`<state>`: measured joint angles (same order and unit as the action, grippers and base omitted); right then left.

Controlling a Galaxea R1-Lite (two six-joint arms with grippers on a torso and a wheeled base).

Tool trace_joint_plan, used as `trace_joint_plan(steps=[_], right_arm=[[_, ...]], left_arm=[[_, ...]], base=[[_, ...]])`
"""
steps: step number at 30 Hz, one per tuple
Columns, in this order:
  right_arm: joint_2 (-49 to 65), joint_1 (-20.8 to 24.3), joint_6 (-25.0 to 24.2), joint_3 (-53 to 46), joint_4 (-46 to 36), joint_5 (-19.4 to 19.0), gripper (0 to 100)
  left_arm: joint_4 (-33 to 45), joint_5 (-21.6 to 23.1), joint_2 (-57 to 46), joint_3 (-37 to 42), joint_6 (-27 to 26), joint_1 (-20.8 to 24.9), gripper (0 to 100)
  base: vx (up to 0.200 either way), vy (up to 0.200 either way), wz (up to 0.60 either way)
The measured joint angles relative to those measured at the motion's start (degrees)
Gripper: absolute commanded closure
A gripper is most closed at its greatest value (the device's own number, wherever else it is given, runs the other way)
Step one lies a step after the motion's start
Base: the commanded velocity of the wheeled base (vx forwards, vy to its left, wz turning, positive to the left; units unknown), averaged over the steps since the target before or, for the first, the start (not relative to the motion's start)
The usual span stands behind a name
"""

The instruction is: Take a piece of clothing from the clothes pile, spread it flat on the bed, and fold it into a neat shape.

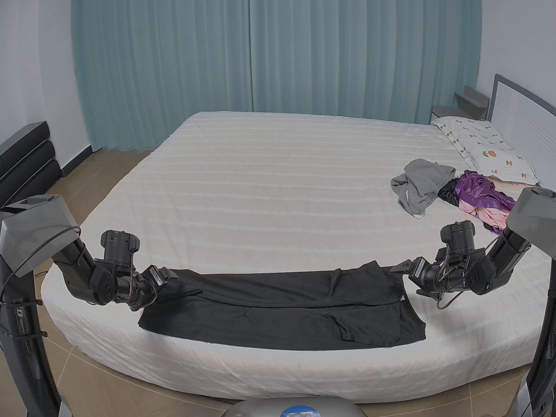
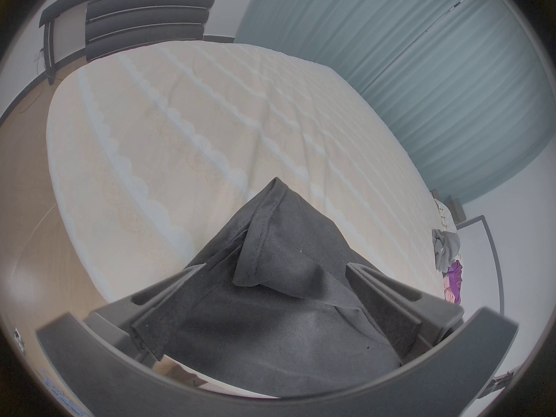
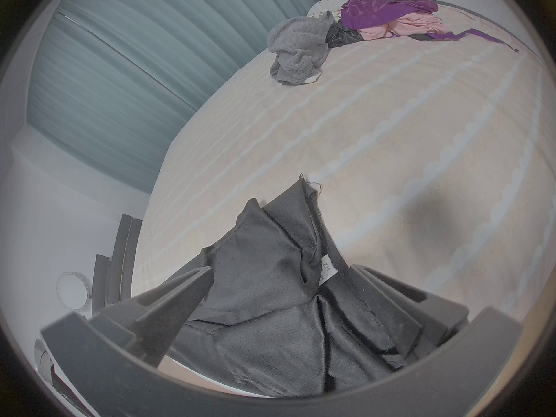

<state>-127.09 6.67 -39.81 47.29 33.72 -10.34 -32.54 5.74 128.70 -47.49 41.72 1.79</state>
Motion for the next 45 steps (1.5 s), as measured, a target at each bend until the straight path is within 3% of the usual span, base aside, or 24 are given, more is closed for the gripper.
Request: trace_joint_plan(steps=[10,11,24,39,45], right_arm=[[-0.15,0.83,-0.61,0.26,0.00,0.07,0],[-0.17,0.90,-0.63,0.30,0.00,0.07,0],[-0.17,1.12,-0.55,0.28,0.00,0.09,0],[-0.17,1.04,-0.61,-0.13,0.00,0.09,0],[-0.21,0.99,-0.55,-0.29,0.00,0.16,0]], left_arm=[[-0.02,-1.21,2.26,-1.26,-0.28,0.63,0],[-0.04,-1.28,2.39,-1.32,-0.34,0.63,100],[0.05,-5.23,2.29,-1.62,-0.61,0.40,100],[0.60,-5.32,-1.46,0.26,-1.65,-0.78,100],[0.68,-5.23,-2.76,1.08,-5.34,-2.30,100]], base=[[0.000,0.000,0.00],[0.000,0.000,0.00],[0.000,0.000,0.00],[0.000,0.000,0.00],[0.000,0.000,0.00]])
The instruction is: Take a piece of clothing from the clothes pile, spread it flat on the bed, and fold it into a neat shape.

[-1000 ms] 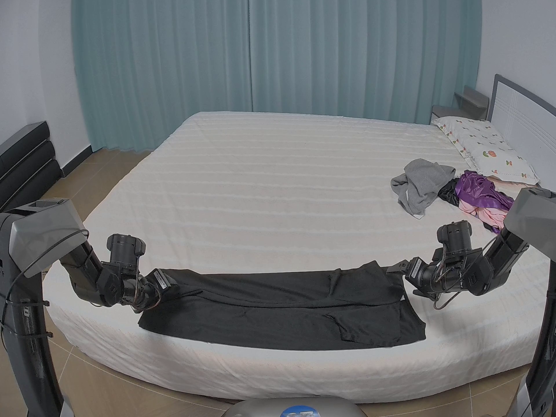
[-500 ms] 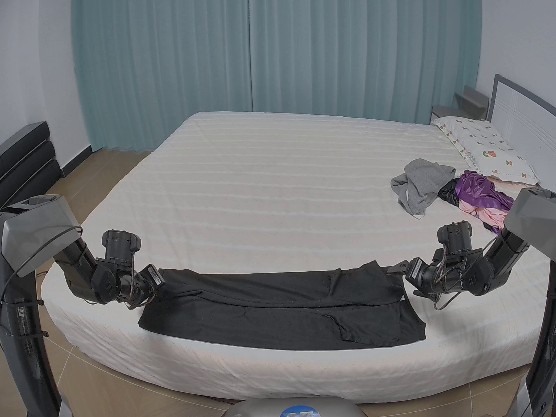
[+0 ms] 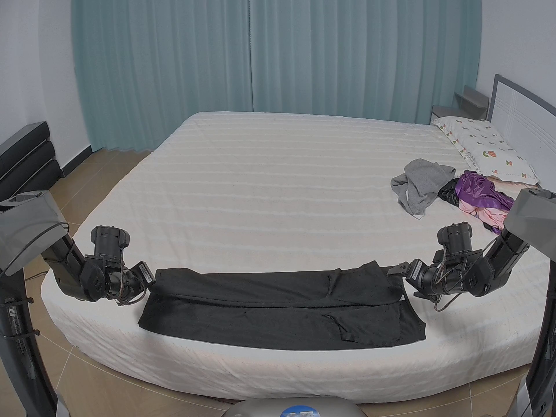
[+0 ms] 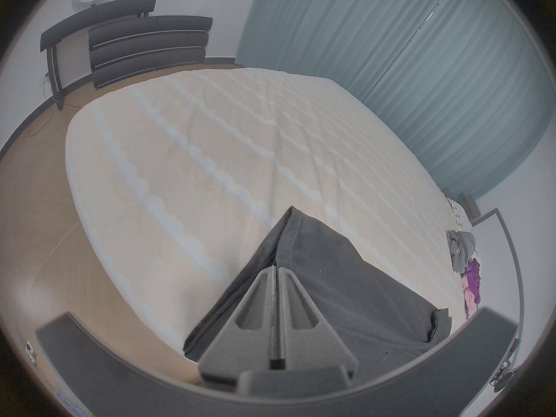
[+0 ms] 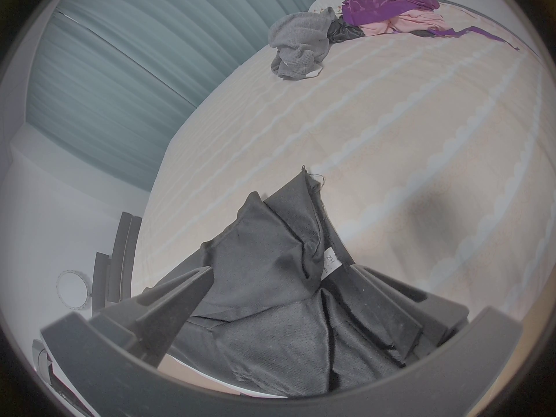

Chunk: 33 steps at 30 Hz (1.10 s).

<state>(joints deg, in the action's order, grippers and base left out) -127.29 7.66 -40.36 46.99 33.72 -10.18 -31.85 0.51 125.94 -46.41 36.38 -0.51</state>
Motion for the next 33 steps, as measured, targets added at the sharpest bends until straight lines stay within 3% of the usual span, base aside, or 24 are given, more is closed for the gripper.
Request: trace_joint_plan(steps=[21,22,33], right_arm=[[-5.18,2.12,-0.04,4.66,-0.06,1.38,0],[-5.64,2.23,0.07,5.03,-0.11,1.84,100],[-7.66,2.38,1.12,5.73,-0.68,3.43,100]], left_arm=[[-0.50,0.02,-0.44,1.13,-1.97,-0.74,100],[-0.50,0.02,-0.39,1.07,-1.95,-0.74,100],[-0.35,0.00,0.09,0.79,-2.04,-0.76,100]], base=[[0.000,0.000,0.00],[0.000,0.000,0.00],[0.000,0.000,0.00]])
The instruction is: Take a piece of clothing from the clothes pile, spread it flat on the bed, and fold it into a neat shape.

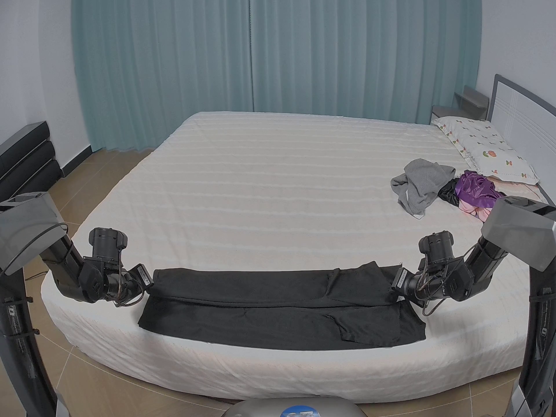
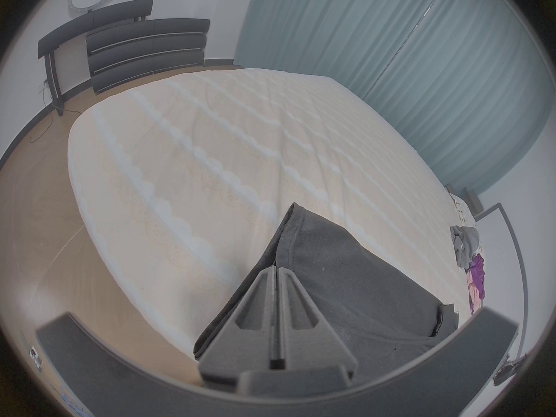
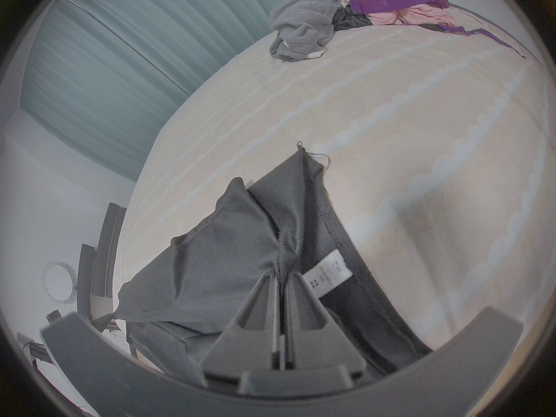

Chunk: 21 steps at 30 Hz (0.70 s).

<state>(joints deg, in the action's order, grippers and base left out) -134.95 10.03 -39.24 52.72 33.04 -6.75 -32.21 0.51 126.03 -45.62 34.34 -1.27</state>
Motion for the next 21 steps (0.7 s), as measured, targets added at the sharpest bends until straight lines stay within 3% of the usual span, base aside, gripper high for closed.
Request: trace_joint_plan(steps=[19,20,21], right_arm=[[4.24,-0.80,2.00,-7.02,0.60,-0.22,100],[4.24,-0.69,2.07,-7.11,0.62,-0.24,100],[4.22,-0.61,2.13,-7.19,0.62,-0.24,100]], left_arm=[[0.22,-0.07,0.84,-0.68,-0.68,-0.38,100],[0.29,-0.05,0.79,-0.61,-0.68,-0.38,0],[0.29,-0.05,0.74,-0.46,-0.68,-0.38,0]], base=[[0.000,0.000,0.00],[0.000,0.000,0.00],[0.000,0.000,0.00]])
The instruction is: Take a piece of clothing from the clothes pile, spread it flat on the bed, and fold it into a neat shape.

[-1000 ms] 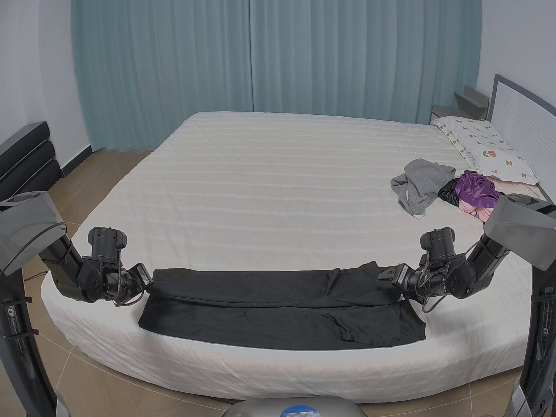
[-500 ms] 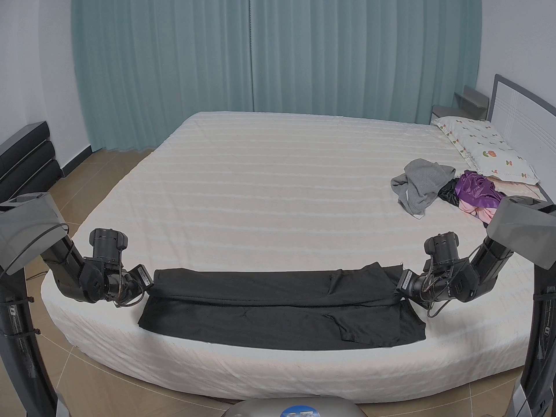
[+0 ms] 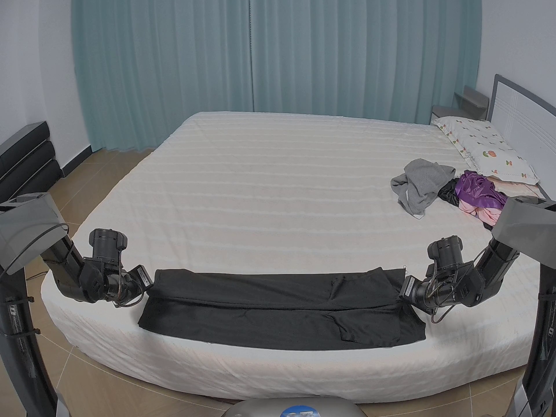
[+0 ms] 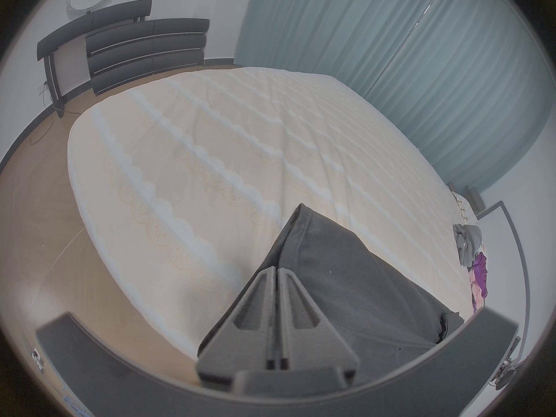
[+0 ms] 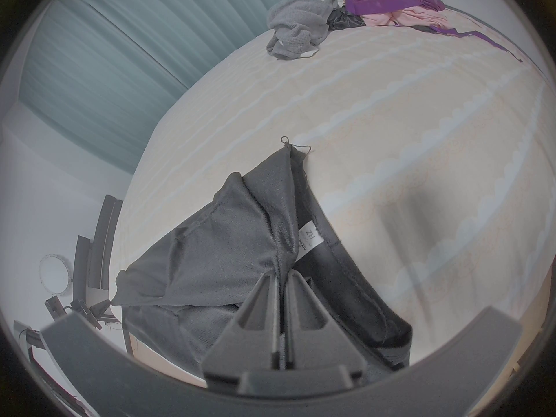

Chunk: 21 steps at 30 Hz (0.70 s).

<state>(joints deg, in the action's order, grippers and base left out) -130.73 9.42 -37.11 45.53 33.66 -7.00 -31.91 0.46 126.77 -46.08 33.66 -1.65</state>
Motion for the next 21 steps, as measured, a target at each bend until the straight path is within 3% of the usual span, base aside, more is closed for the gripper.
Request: trace_joint_plan(steps=[1,14,21], right_arm=[[-0.02,0.09,0.02,-0.06,-0.02,0.00,0],[1.79,-0.06,-1.97,0.24,0.55,-0.79,0],[2.91,-1.71,-4.82,-1.52,5.40,-2.30,0]], left_arm=[[0.06,0.00,-0.06,0.17,0.00,0.00,0],[0.06,0.46,0.11,-2.49,0.61,-0.26,0],[0.09,0.90,5.14,-10.51,0.63,-0.15,0]], base=[[0.000,0.000,0.00],[0.000,0.000,0.00],[0.000,0.000,0.00]])
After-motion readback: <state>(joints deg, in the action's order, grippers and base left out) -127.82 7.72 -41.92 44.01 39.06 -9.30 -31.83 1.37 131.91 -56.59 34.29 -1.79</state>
